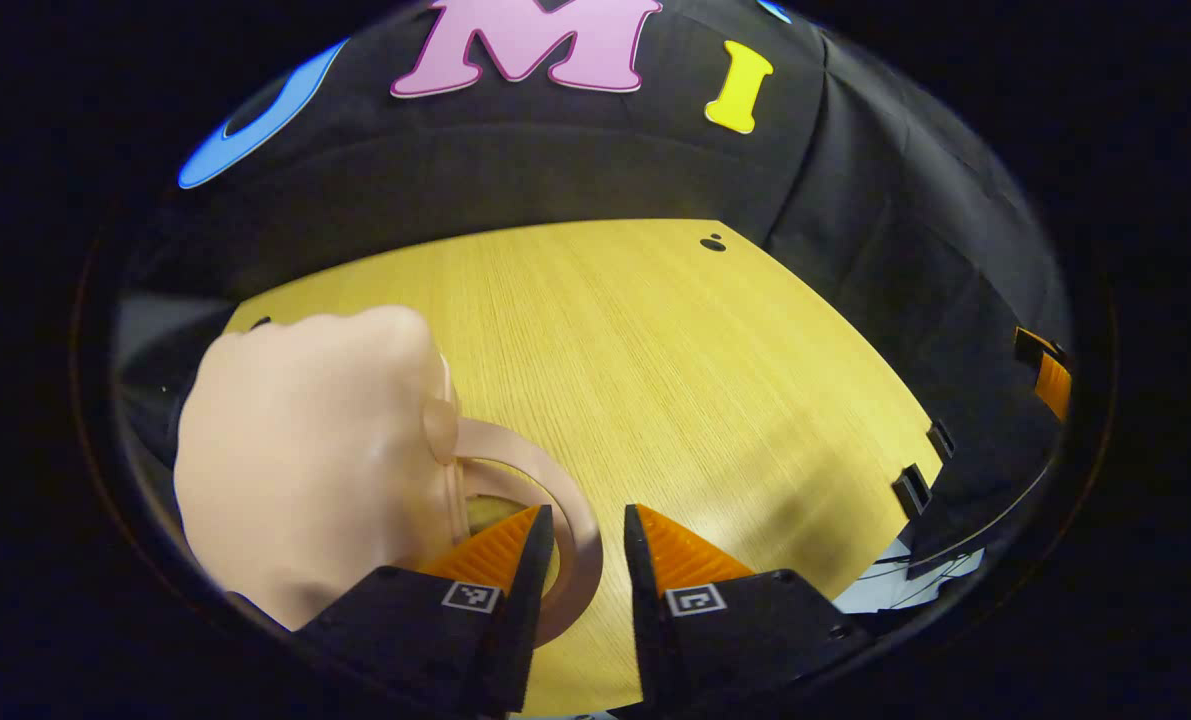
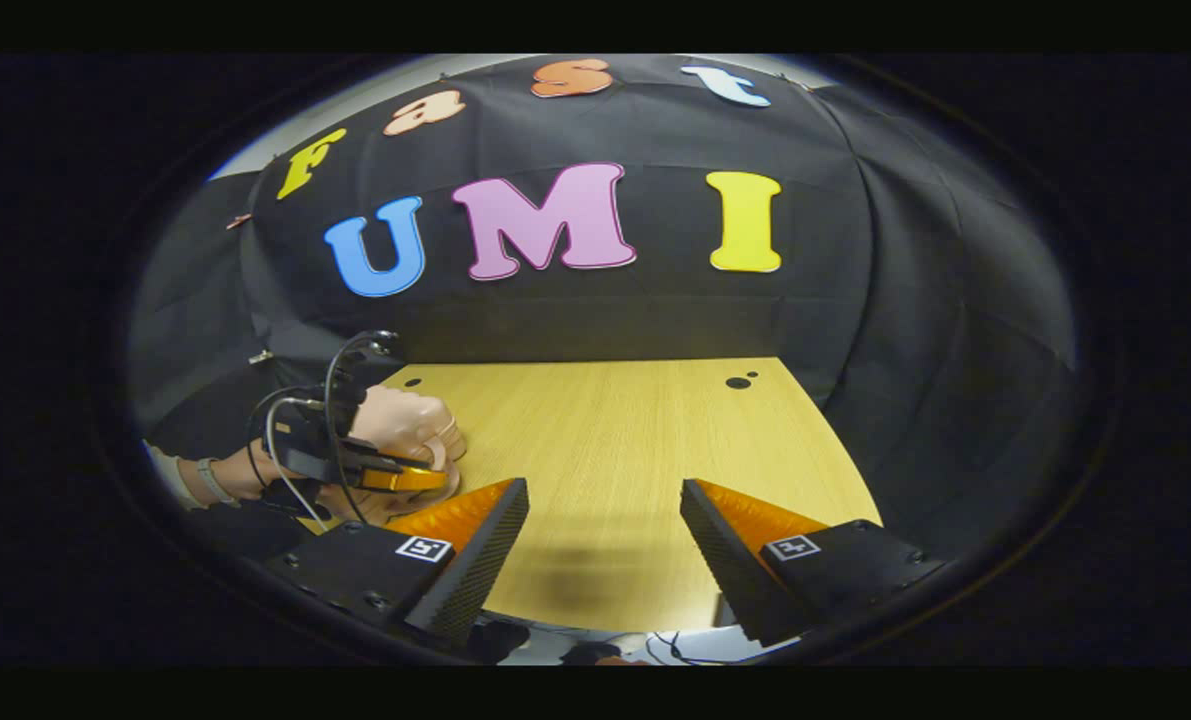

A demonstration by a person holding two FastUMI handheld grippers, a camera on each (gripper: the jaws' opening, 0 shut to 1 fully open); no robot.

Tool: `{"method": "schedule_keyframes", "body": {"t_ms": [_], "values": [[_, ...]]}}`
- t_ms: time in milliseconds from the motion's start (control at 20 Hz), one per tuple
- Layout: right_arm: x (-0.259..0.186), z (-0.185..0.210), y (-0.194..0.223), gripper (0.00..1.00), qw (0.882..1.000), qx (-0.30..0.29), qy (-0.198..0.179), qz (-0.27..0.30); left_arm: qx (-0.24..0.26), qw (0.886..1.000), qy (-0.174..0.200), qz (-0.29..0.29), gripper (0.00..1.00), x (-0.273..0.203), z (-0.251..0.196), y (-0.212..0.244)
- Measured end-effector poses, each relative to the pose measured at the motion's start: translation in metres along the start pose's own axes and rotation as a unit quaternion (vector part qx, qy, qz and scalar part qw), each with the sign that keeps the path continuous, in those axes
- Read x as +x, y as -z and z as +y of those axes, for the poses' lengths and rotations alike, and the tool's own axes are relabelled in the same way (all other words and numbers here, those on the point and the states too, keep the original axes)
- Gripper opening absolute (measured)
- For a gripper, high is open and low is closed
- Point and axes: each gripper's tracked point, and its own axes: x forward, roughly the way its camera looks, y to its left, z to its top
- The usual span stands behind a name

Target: First open the suitcase, pack the skin care products into it, and then close the suitcase.

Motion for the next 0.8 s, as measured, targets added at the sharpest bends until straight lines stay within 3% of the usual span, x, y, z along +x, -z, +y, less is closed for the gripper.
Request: {"method": "schedule_keyframes", "body": {"t_ms": [100, 150, 200, 300, 500, 650, 800], "values": [[-0.003, -0.001, -0.009, 0.98, 1.000, -0.017, -0.020, -0.010, -0.003, 0.998, -0.039, -0.049, 0.65, -0.023, -0.006, -0.022], [-0.005, 0.000, -0.020, 0.97, 0.999, -0.026, -0.027, -0.025, -0.003, 0.996, -0.054, -0.074, 0.90, -0.043, -0.012, -0.036], [-0.007, -0.002, -0.033, 0.97, 0.998, -0.036, -0.031, -0.043, 0.000, 0.991, -0.073, -0.108, 1.00, -0.057, -0.015, -0.054], [-0.015, -0.001, -0.068, 0.97, 0.994, -0.049, -0.026, -0.092, 0.010, 0.979, -0.104, -0.175, 0.98, -0.101, -0.024, -0.089], [-0.044, 0.002, -0.141, 0.97, 0.980, -0.047, 0.019, -0.194, 0.026, 0.945, -0.145, -0.291, 0.98, -0.195, -0.042, -0.148], [-0.066, 0.002, -0.178, 0.98, 0.964, -0.059, 0.066, -0.249, 0.000, 0.927, -0.154, -0.343, 0.98, -0.254, -0.047, -0.155], [-0.087, 0.023, -0.187, 0.98, 0.959, -0.054, 0.071, -0.268, -0.020, 0.911, -0.170, -0.375, 0.98, -0.291, -0.041, -0.154]]}}
